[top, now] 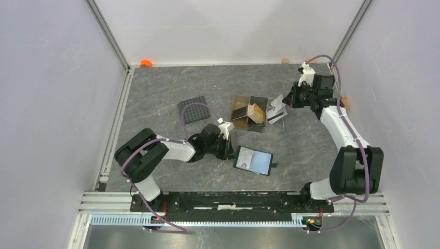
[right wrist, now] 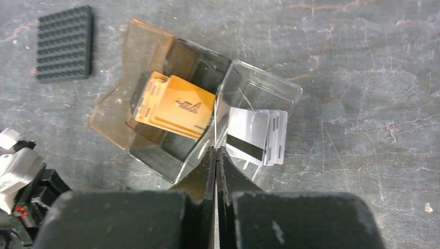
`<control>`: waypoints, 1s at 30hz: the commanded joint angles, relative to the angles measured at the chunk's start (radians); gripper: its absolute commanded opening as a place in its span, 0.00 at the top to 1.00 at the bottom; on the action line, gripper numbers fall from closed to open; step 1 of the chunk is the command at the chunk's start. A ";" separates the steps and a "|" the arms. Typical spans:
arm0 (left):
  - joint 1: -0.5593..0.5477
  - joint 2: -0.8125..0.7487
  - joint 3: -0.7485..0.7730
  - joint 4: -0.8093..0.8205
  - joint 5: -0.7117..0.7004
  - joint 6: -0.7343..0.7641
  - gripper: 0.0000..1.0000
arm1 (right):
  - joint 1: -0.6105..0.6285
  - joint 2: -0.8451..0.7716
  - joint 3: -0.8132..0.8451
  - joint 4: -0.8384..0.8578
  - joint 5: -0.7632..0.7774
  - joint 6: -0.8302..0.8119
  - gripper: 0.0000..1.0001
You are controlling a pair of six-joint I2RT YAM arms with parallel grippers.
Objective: Put the credit cards into the card holder
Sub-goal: Pick up the credit card from the storage box.
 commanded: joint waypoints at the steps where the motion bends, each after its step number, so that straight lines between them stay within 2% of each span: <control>1: 0.000 -0.077 -0.060 -0.077 -0.086 0.034 0.82 | 0.002 -0.091 0.014 0.011 -0.062 0.033 1.00; 2: 0.000 -0.103 -0.071 -0.076 -0.097 0.037 0.72 | 0.007 -0.108 0.006 0.007 -0.079 0.038 1.00; 4: 0.000 -0.160 -0.089 -0.085 -0.124 0.048 0.58 | 0.027 -0.150 -0.021 -0.001 -0.096 0.048 1.00; 7: 0.000 -0.279 -0.103 -0.130 -0.152 0.053 0.34 | 0.113 -0.223 -0.059 -0.026 -0.100 0.050 1.00; 11: 0.000 -0.506 -0.093 -0.244 -0.167 0.068 0.19 | 0.213 -0.318 -0.104 -0.073 -0.110 0.042 1.00; 15: -0.001 -0.722 -0.074 -0.301 -0.132 0.083 0.10 | 0.305 -0.400 -0.186 -0.071 -0.220 0.067 1.00; 21: -0.003 -0.823 0.014 -0.448 -0.028 0.093 0.07 | 0.448 -0.472 -0.260 -0.068 -0.360 0.086 1.00; 26: -0.014 -0.814 0.072 -0.563 0.102 0.113 0.07 | 0.522 -0.511 -0.278 -0.059 -0.439 0.100 1.00; 27: -0.022 -0.809 0.077 -0.577 0.121 0.121 0.08 | 0.536 -0.516 -0.282 -0.050 -0.455 0.106 1.00; 30: -0.057 -0.800 0.095 -0.617 0.151 0.156 0.19 | 0.569 -0.523 -0.289 -0.024 -0.476 0.120 1.00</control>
